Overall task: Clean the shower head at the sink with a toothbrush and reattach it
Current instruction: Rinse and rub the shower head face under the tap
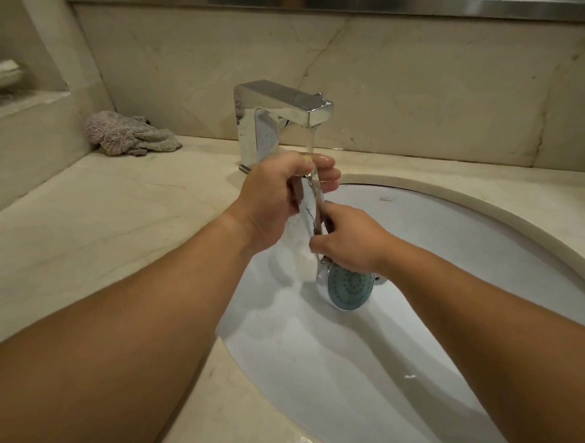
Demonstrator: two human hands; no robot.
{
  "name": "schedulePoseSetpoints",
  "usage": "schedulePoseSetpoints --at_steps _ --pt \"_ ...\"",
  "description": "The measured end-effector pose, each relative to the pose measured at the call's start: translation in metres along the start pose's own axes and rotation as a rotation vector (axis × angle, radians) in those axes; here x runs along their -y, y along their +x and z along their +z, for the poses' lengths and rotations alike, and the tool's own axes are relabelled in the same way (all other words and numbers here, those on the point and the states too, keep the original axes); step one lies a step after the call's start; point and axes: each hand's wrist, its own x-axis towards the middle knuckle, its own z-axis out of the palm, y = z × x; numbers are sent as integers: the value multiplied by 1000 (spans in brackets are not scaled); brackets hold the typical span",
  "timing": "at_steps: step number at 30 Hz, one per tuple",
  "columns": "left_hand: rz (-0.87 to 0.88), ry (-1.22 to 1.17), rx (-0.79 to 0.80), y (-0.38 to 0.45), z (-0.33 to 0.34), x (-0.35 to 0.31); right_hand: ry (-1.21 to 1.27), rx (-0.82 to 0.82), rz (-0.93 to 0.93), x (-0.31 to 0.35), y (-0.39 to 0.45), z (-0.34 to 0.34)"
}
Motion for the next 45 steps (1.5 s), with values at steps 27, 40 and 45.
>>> schedulePoseSetpoints --at_steps 27,40,45 --pt "-347 502 -77 0 -7 7 -844 188 -645 18 -7 8" --pt "-366 479 -201 7 -7 13 -1122 120 -1031 13 -18 9" --pt "-322 361 -193 8 -4 11 -652 -302 -834 -18 -21 -5"
